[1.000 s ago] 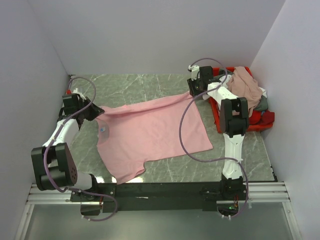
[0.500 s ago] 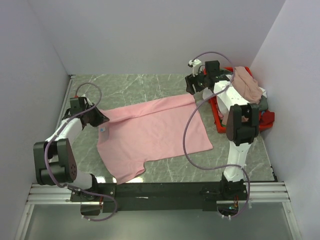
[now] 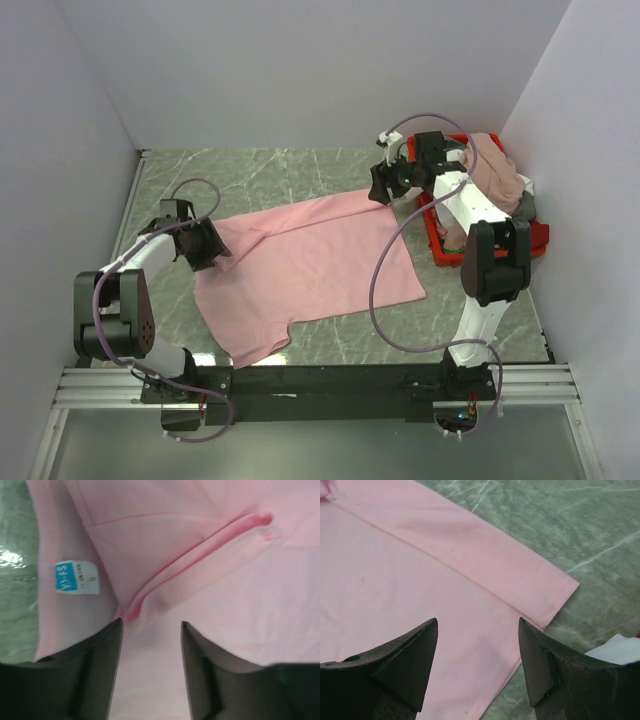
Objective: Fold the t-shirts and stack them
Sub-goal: Fold the tshirt
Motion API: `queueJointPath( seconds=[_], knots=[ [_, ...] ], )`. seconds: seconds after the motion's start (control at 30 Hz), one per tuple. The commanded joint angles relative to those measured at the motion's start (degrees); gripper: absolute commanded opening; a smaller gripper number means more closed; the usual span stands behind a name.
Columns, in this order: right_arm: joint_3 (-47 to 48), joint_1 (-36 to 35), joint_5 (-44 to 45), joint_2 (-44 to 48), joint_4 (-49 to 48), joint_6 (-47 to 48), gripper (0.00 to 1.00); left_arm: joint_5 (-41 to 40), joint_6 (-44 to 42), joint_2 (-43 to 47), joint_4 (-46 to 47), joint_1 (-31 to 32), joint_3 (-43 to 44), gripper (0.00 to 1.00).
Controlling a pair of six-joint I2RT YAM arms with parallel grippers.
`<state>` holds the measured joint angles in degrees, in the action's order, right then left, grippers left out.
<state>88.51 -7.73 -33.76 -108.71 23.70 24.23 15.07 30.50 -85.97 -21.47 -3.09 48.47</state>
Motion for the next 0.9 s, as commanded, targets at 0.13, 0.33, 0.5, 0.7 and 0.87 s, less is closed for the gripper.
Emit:
queueJointPath(
  seconds=[0.13,0.33,0.5,0.7,0.87],
  knots=[
    [-3.6,-0.18,-5.87,7.62,1.78,2.31,0.74,-2.52,-4.64,9.07,-0.5,0.98,3.47,0.78],
    [-7.99,-1.23,-12.38,13.33,5.3,6.0,0.77,8.03,-15.52,-0.67,3.9,2.74,11.62,0.75],
    [-12.65,-1.85,-14.49,18.43,7.41,8.47,0.77,6.91,-23.02,-12.27,1.09,7.83,19.89,0.77],
    [-16.79,-2.03,-15.55,21.34,7.76,9.26,0.77,3.22,-25.49,-18.35,-0.67,9.16,23.95,0.73],
    [-18.28,-1.94,-15.81,21.96,7.41,9.08,0.77,0.93,-25.58,-21.77,-3.04,11.44,26.32,0.62]
  ],
)
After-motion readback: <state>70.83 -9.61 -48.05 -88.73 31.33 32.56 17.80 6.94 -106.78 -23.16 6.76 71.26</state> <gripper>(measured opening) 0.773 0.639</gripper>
